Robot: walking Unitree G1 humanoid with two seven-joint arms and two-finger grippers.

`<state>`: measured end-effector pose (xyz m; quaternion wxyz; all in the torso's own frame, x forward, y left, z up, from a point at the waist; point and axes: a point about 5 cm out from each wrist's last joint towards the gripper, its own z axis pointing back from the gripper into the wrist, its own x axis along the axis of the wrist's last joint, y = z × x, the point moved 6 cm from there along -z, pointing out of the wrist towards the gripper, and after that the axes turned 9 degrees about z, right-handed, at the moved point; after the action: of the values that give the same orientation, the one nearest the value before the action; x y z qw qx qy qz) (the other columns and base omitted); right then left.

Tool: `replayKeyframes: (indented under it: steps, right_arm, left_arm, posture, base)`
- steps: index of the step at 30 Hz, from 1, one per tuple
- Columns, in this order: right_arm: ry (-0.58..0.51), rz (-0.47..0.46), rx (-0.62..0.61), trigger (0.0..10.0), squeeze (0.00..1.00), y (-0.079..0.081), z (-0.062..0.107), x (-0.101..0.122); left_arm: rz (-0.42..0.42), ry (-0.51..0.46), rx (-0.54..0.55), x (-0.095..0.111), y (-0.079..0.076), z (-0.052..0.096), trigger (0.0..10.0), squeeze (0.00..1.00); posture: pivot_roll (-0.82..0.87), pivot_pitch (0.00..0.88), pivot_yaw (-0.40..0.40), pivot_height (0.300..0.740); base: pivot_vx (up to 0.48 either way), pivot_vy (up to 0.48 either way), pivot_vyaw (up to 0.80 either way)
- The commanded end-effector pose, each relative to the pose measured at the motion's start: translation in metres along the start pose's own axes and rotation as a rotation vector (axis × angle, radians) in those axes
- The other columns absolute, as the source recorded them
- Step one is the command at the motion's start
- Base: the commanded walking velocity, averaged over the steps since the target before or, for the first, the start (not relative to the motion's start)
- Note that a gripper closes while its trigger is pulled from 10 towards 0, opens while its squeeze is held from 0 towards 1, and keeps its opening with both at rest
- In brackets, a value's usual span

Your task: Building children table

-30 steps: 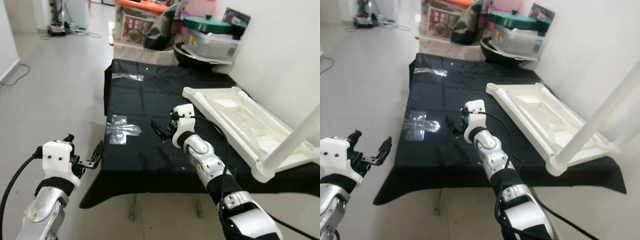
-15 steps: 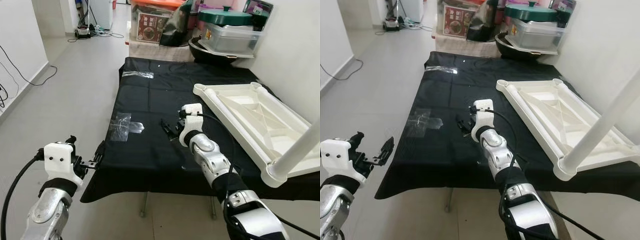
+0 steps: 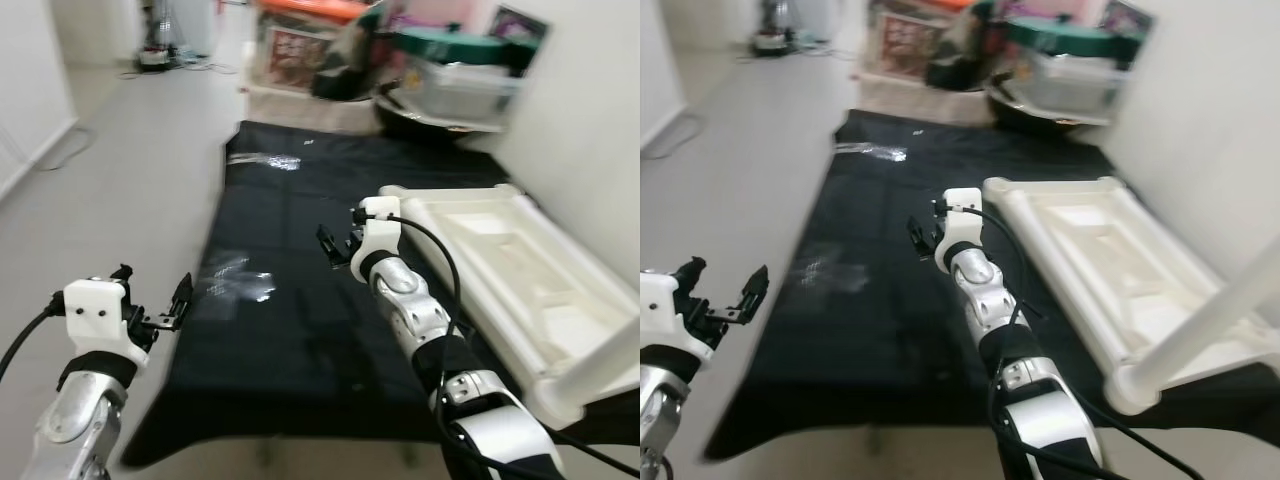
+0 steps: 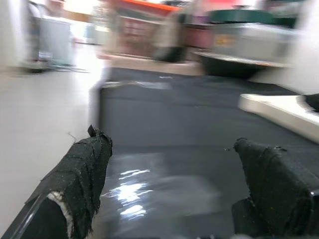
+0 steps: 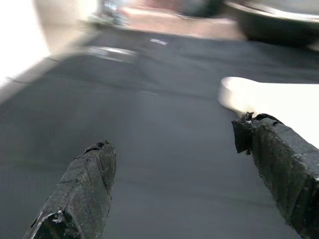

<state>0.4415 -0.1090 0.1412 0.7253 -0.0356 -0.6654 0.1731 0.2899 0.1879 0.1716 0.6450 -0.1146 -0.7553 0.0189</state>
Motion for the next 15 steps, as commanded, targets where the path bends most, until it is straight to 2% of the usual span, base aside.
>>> replayKeyframes:
  steps: [1,4,8,10,15]
  right_arm:
    - [-0.008,-0.007,0.007,10.0,0.0,0.005,-0.002,0.006]
    - [0.002,-0.002,-0.004,10.0,0.0,0.001,-0.003,0.006]
    - [0.047,0.034,-0.048,10.0,0.0,-0.015,-0.006,0.0]
    - [0.054,0.04,-0.055,10.0,0.0,-0.017,-0.006,-0.001]
    - [0.143,0.095,-0.126,10.0,0.0,-0.059,-0.005,-0.014]
  left_arm:
    - [-0.014,-0.013,0.016,0.003,0.006,0.002,10.0,0.0]
    - [-0.014,-0.012,0.014,0.002,0.005,0.002,10.0,0.0]
    - [-0.014,-0.006,0.006,0.001,0.003,0.002,10.0,0.0]
    - [-0.013,-0.006,0.006,0.001,0.003,0.002,10.0,0.0]
    - [-0.008,-0.007,0.001,0.0,0.0,0.002,10.0,0.0]
  posture:
    - [0.16,0.0,-0.179,0.74]
    - [0.16,0.0,-0.18,0.74]
    - [0.16,0.0,-0.184,0.74]
    - [0.16,0.0,-0.184,0.74]
    - [0.16,0.0,-0.191,0.74]
  base:
    - [0.0,0.0,0.0]
    - [0.0,0.0,0.0]
    - [0.0,0.0,0.0]
    - [0.0,0.0,0.0]
    - [0.0,0.0,0.0]
